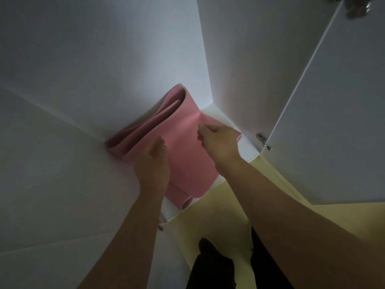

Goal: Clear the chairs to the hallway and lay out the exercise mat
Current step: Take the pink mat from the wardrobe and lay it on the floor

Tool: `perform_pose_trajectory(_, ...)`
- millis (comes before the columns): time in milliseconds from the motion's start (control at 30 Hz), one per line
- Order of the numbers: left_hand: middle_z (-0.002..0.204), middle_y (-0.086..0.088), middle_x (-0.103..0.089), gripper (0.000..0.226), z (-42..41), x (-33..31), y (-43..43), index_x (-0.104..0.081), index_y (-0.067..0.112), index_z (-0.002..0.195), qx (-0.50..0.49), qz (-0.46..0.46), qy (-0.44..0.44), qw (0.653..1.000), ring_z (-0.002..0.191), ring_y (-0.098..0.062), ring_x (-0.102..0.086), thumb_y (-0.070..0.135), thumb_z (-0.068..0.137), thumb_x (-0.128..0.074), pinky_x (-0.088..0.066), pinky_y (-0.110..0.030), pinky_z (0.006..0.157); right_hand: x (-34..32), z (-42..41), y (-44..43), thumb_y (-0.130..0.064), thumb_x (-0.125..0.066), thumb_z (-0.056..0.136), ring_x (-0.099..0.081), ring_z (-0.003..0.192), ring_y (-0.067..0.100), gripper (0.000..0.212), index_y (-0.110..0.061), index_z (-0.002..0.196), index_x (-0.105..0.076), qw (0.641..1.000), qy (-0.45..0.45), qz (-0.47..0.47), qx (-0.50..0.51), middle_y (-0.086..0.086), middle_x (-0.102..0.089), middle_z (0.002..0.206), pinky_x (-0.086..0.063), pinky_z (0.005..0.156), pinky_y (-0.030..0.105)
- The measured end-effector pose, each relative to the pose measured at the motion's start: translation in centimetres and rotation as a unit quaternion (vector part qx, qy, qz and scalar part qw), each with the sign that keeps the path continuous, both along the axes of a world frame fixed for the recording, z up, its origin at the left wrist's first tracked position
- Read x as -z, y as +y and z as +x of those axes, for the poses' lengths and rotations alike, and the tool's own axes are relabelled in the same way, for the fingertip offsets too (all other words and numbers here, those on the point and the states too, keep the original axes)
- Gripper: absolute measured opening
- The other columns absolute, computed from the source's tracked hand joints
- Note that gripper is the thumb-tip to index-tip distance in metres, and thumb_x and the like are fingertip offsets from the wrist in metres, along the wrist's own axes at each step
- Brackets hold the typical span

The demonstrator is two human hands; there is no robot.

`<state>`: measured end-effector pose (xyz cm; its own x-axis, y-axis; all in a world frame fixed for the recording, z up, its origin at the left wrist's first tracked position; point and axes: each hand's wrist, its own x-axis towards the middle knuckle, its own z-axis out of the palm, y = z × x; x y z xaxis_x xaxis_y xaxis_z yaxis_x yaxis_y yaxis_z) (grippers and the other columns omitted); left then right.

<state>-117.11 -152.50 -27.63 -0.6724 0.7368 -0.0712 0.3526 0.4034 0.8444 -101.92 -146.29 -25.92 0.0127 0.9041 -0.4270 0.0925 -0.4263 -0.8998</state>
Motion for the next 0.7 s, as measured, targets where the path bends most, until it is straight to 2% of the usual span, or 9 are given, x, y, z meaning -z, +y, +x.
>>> perform_pose_trajectory(67,0.110,0.006,-0.078,0.031,-0.7,3.9,0.6,-0.076,0.018,0.117,-0.006,0.000,0.000,1.000,0.102,-0.009,-0.072,0.019,0.089,-0.065,-0.054,-0.042,0.100,3.7,-0.9,0.6,-0.026,-0.060,0.093,-0.070,0.077,0.040,0.032,0.005,0.096,-0.066,1.000,-0.005,0.004,0.000,0.026,-0.068,0.095,-0.056,0.082,0.060)
perform_pose_trajectory(133,0.114,0.003,-0.077,0.032,-1.3,7.8,1.3,-0.075,0.015,0.120,-0.012,-0.010,-0.004,1.000,0.100,-0.002,-0.070,0.013,0.090,-0.064,-0.053,-0.040,0.102,7.5,-2.0,1.1,-0.030,-0.060,0.093,-0.066,0.066,0.024,0.028,-0.004,0.087,-0.071,1.000,-0.024,0.005,-0.020,0.019,-0.071,0.084,-0.059,0.082,0.055)
perform_pose_trajectory(233,0.121,0.002,-0.074,0.035,-2.6,13.2,2.3,-0.072,0.018,0.126,-0.003,-0.035,0.006,0.999,0.111,-0.011,-0.069,0.016,0.093,-0.062,-0.051,-0.041,0.105,12.8,-3.6,1.9,-0.031,-0.062,0.095,-0.072,0.076,0.024,0.031,-0.032,0.066,-0.074,0.999,-0.034,-0.005,-0.042,0.004,-0.075,0.076,-0.060,0.086,0.049)
perform_pose_trajectory(267,0.123,0.001,-0.073,0.036,-3.1,15.0,2.7,-0.070,0.018,0.128,-0.001,-0.036,0.008,0.999,0.115,-0.015,-0.068,0.017,0.094,-0.061,-0.050,-0.041,0.107,14.4,-4.2,2.3,-0.030,-0.062,0.095,-0.073,0.080,0.026,0.031,-0.036,0.067,-0.073,0.998,-0.034,-0.004,-0.043,0.003,-0.076,0.078,-0.059,0.087,0.049)
perform_pose_trajectory(367,0.126,-0.004,-0.072,0.039,-4.5,19.9,4.0,-0.067,0.010,0.131,0.002,-0.020,-0.004,1.000,0.119,-0.017,-0.066,0.008,0.093,-0.062,-0.047,-0.039,0.110,19.3,-5.9,3.4,-0.027,-0.063,0.094,-0.072,0.092,0.026,0.018,-0.023,0.095,-0.080,0.998,-0.024,0.014,-0.059,0.006,-0.077,0.090,-0.056,0.094,0.049)
perform_pose_trajectory(400,0.126,-0.004,-0.072,0.039,-5.1,21.6,4.3,-0.067,0.009,0.132,0.003,-0.017,0.005,1.000,0.118,-0.016,-0.066,0.007,0.093,-0.062,-0.047,-0.038,0.110,21.1,-6.5,3.8,-0.025,-0.063,0.094,-0.072,0.093,0.025,0.017,-0.021,0.094,-0.079,0.998,-0.021,0.019,-0.060,0.008,-0.077,0.091,-0.056,0.095,0.049)
perform_pose_trajectory(500,0.128,-0.007,-0.071,0.042,-7.0,26.8,5.5,-0.065,0.008,0.133,0.021,-0.010,0.048,0.999,0.118,-0.017,-0.067,0.004,0.091,-0.064,-0.047,-0.034,0.109,26.6,-8.3,5.3,-0.024,-0.062,0.093,-0.072,0.089,0.025,0.024,-0.023,0.072,-0.075,0.997,-0.021,0.034,-0.072,0.012,-0.076,0.087,-0.057,0.091,0.051)
perform_pose_trajectory(600,0.132,-0.010,-0.068,0.048,-9.5,30.7,7.4,-0.063,0.007,0.136,0.048,-0.019,0.126,0.991,0.119,-0.021,-0.066,0.003,0.088,-0.065,-0.046,-0.033,0.109,30.8,-10.2,6.7,-0.021,-0.060,0.093,-0.070,0.087,0.028,0.024,-0.006,0.087,-0.078,0.994,-0.024,0.057,-0.092,0.023,-0.074,0.092,-0.055,0.091,0.052)
perform_pose_trajectory(700,0.144,-0.014,-0.059,0.058,-12.4,33.0,10.2,-0.054,0.006,0.145,0.073,-0.043,0.227,0.970,0.132,-0.027,-0.057,0.006,0.087,-0.063,-0.038,-0.032,0.115,33.5,-12.1,8.2,-0.020,-0.058,0.095,-0.070,0.092,0.028,0.027,-0.004,0.103,-0.078,0.991,-0.021,0.085,-0.105,0.014,-0.074,0.091,-0.055,0.093,0.048)
